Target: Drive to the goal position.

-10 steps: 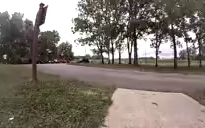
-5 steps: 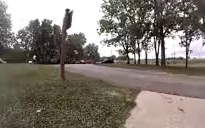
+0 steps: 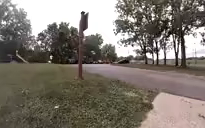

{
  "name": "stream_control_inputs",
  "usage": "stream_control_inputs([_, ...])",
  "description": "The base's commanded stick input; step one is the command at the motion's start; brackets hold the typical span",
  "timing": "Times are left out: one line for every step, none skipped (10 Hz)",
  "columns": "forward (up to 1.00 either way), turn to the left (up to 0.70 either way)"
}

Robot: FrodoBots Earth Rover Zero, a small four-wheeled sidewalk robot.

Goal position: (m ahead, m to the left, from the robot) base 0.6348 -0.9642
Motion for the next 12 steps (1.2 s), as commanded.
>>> stream_control_inputs([0.0, 0.7])
stream_control_inputs([0.0, 0.7])
stream_control_inputs([0.0, 0.7])
stream_control_inputs([0.0, 0.7])
stream_control_inputs([0.0, 0.7])
stream_control_inputs([0.0, 0.7])
stream_control_inputs([0.0, 0.7])
stream_control_inputs([0.0, 0.7])
stream_control_inputs([0.0, 0.7])
stream_control_inputs([0.0, 0.7])
stream_control_inputs([0.0, 0.7])
stream_control_inputs([0.0, 0.7])
